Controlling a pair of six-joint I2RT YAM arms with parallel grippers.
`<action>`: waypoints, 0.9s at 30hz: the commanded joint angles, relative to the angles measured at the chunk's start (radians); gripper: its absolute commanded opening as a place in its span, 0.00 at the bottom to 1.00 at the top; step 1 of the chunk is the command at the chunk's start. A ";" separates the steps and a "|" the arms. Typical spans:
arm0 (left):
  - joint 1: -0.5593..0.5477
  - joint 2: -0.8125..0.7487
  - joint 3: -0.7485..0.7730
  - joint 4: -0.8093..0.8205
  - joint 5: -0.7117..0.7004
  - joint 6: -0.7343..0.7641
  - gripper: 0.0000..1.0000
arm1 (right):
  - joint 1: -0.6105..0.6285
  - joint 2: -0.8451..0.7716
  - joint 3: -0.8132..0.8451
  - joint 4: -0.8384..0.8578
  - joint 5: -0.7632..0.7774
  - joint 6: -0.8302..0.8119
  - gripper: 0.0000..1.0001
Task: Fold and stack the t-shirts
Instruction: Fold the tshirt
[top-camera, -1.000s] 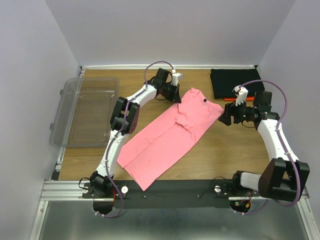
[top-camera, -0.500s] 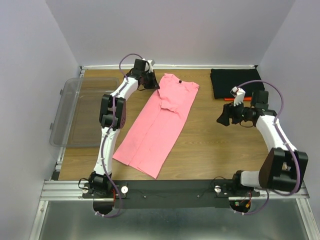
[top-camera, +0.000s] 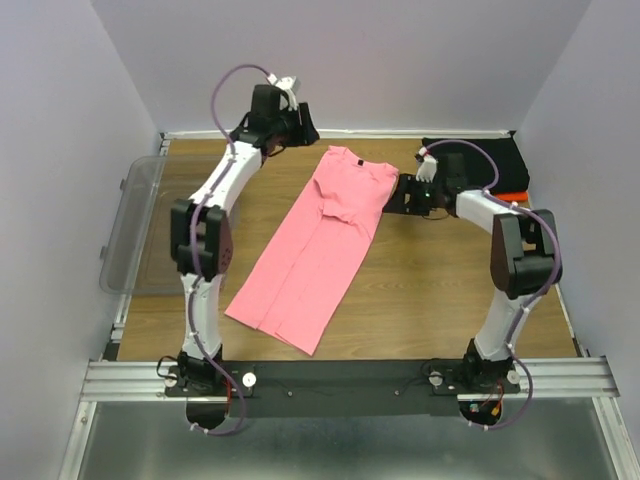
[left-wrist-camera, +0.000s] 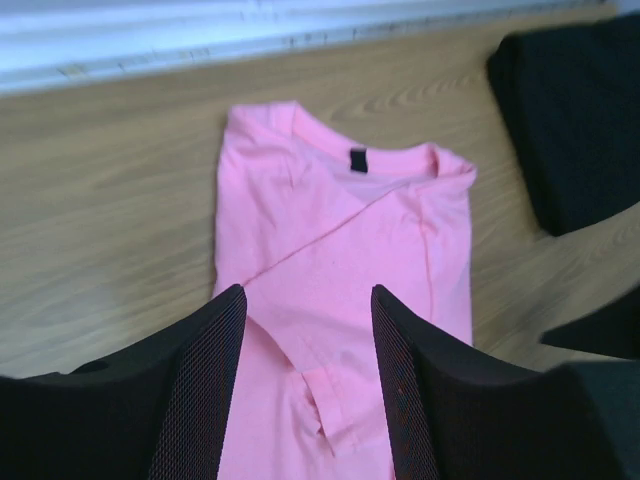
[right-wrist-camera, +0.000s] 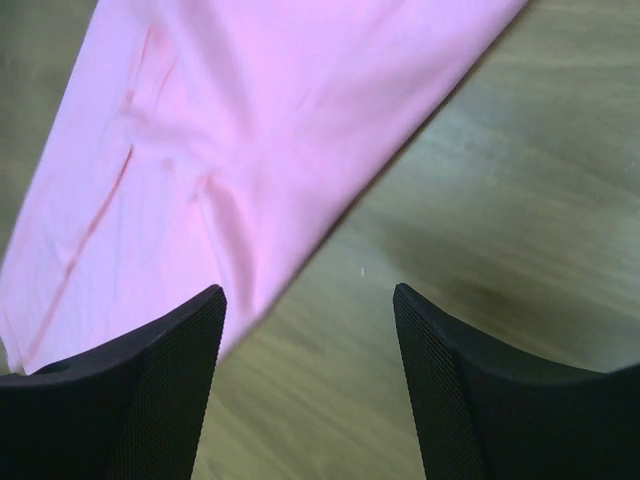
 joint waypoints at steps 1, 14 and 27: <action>0.005 -0.400 -0.207 0.166 -0.174 0.095 0.64 | 0.036 0.128 0.089 0.146 0.286 0.353 0.72; 0.050 -1.304 -1.014 0.312 -0.130 0.092 0.77 | 0.051 0.395 0.255 0.173 0.173 0.529 0.53; 0.051 -1.608 -1.300 0.197 -0.021 -0.017 0.77 | 0.042 0.329 0.292 0.158 0.441 0.401 0.00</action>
